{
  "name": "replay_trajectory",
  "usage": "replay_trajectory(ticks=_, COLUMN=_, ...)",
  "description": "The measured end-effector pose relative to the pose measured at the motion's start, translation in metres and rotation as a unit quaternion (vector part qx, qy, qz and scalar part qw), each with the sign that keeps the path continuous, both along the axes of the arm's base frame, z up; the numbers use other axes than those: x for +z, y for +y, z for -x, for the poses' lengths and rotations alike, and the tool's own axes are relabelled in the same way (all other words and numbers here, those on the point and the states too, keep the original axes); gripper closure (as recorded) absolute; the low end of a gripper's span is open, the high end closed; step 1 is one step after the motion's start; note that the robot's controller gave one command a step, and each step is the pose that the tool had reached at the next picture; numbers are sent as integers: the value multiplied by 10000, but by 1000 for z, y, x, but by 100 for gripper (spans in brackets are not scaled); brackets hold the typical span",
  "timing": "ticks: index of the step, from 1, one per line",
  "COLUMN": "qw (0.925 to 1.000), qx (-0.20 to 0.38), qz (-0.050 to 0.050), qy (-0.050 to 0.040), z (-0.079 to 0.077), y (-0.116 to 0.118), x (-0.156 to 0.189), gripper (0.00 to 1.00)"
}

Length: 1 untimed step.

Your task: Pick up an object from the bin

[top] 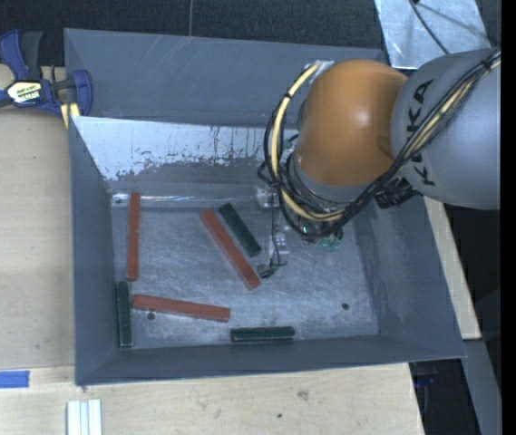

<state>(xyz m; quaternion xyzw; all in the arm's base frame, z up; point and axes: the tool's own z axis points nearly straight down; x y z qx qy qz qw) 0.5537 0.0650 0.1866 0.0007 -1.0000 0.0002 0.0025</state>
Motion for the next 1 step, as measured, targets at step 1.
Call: replay_trajectory(ticks=1, qw=9933, qx=1157, qz=-5, qy=-81, z=12, y=0, x=-116, gripper=0)
